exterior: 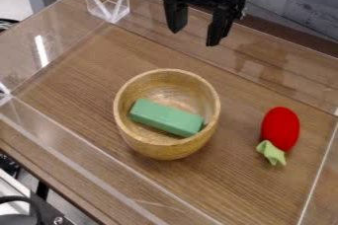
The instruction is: Remove the green stick from the brown bowl and put it on the table
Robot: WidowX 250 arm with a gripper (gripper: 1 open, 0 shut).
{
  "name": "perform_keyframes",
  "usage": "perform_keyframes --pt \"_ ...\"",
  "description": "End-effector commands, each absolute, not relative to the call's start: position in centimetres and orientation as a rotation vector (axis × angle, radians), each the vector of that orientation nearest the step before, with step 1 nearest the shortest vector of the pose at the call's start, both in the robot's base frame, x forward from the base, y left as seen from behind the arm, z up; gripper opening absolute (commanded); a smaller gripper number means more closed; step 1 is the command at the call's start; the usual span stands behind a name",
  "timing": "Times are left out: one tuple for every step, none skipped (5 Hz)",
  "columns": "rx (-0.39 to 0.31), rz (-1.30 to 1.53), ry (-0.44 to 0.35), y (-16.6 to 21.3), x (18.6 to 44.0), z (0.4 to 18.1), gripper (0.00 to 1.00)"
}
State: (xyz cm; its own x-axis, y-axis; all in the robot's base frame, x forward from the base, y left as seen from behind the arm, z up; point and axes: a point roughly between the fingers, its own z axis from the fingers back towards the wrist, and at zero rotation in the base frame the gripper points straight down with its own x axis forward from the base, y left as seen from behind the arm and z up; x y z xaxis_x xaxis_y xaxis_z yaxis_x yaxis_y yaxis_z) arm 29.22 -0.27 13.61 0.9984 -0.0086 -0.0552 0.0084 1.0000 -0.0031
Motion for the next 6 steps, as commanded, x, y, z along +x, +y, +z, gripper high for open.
perform_keyframes --pt "-0.004 -0.106 0.084 -0.1 28.6 12.8 1.00" --pt "0.005 -0.325 0.108 1.0 27.3 12.3 1.00" --pt "0.020 -0.548 0.104 2.3 25.9 12.0 1.00" --pt "0.034 -0.723 0.099 3.7 24.5 11.4 1.00" --pt "0.042 -0.881 0.100 4.4 23.4 10.4 1.00" --pt "0.048 -0.979 0.099 4.5 22.9 9.3 1.00"
